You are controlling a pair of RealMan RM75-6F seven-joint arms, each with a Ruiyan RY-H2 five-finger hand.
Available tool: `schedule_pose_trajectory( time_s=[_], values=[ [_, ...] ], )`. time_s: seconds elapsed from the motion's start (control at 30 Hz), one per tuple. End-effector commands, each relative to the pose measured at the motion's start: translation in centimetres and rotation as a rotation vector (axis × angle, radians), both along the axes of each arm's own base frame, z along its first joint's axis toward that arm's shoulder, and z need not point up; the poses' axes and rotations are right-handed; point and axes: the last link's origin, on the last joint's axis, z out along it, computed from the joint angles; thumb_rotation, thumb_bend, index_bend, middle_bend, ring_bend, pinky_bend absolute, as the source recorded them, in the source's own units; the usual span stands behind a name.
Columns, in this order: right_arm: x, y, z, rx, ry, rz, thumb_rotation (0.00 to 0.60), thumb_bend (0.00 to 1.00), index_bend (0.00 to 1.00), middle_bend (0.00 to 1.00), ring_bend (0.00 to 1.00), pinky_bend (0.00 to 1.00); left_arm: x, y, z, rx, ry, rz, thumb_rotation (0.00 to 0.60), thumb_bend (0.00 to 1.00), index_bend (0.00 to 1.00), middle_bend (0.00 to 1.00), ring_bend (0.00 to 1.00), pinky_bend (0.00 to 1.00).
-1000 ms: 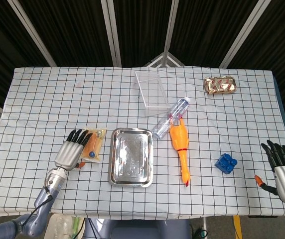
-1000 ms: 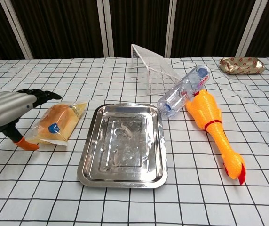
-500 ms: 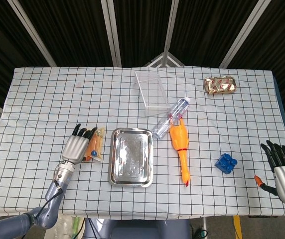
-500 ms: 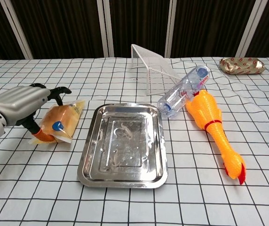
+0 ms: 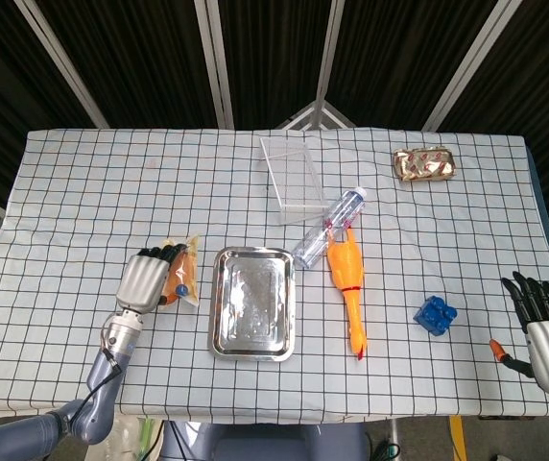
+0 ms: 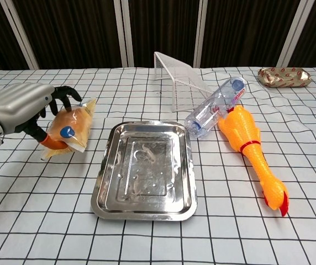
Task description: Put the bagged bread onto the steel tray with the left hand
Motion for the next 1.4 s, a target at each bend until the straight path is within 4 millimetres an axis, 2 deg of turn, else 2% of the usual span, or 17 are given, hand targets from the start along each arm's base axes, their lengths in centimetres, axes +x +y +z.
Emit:
schedule_pose_trajectory(
  time_s=[0.03, 0.13, 0.27, 0.47, 0.57, 0.7, 0.73, 0.93, 1.13, 1.3, 1.4],
  values=[
    [0.1, 0.0, -0.1, 0.007, -0.002, 0.004, 0.600, 0.30, 0.00, 0.00, 0.00, 0.00, 1.9, 0.1, -0.1, 0.001, -0.010, -0.049, 0.600, 0.21, 0.22, 0.43, 0.38, 0.42],
    [0.2, 0.0, -0.1, 0.015, -0.005, 0.011, 0.600, 0.30, 0.00, 0.00, 0.00, 0.00, 4.0, 0.5, -1.0, -0.013, -0.005, -0.085, 0.600, 0.21, 0.22, 0.43, 0.38, 0.42],
    [0.2, 0.0, -0.1, 0.027, -0.013, 0.018, 0.600, 0.30, 0.00, 0.00, 0.00, 0.00, 7.4, 0.8, -3.4, -0.042, -0.005, -0.142, 0.600, 0.21, 0.22, 0.43, 0.38, 0.42],
    [-0.1, -0.2, 0.1, 0.042, -0.025, 0.015, 0.600, 0.30, 0.00, 0.00, 0.00, 0.00, 11.1, -0.3, -7.5, -0.117, 0.015, -0.230, 0.600, 0.20, 0.23, 0.43, 0.38, 0.42],
    [-0.2, -0.3, 0.5, 0.039, -0.037, 0.017, 0.600, 0.30, 0.00, 0.00, 0.00, 0.00, 12.3, -0.8, -9.5, -0.139, 0.035, -0.246, 0.600, 0.17, 0.22, 0.41, 0.37, 0.41],
    [-0.4, -0.2, 1.0, 0.027, -0.051, 0.015, 0.600, 0.30, 0.00, 0.00, 0.00, 0.00, 12.3, -0.9, -10.5, -0.122, 0.079, -0.235, 0.600, 0.12, 0.03, 0.25, 0.18, 0.33],
    [-0.4, -0.2, 1.1, 0.025, -0.053, 0.015, 0.600, 0.30, 0.00, 0.00, 0.00, 0.00, 12.2, -1.0, -10.5, -0.117, 0.088, -0.237, 0.600, 0.12, 0.01, 0.21, 0.15, 0.31],
    [-0.4, -0.2, 1.0, 0.020, -0.047, 0.015, 0.600, 0.30, 0.00, 0.00, 0.00, 0.00, 11.4, -1.1, -9.1, -0.120, 0.073, -0.223, 0.600, 0.08, 0.00, 0.01, 0.00, 0.20],
    [-0.1, 0.0, 0.5, 0.023, -0.030, 0.015, 0.600, 0.30, 0.00, 0.00, 0.00, 0.00, 10.9, -1.7, -6.2, -0.188, 0.044, -0.187, 0.600, 0.07, 0.00, 0.00, 0.00, 0.19],
    [0.0, 0.1, 0.3, 0.016, -0.015, 0.012, 0.600, 0.30, 0.00, 0.00, 0.00, 0.00, 9.7, -3.8, -2.0, -0.223, 0.037, -0.196, 0.600, 0.07, 0.00, 0.00, 0.00, 0.18],
    [-0.1, 0.2, 0.3, 0.009, -0.007, 0.006, 0.600, 0.30, 0.00, 0.00, 0.00, 0.00, 6.7, -6.3, 2.3, -0.179, 0.062, -0.184, 0.600, 0.07, 0.00, 0.00, 0.00, 0.14]
  ],
)
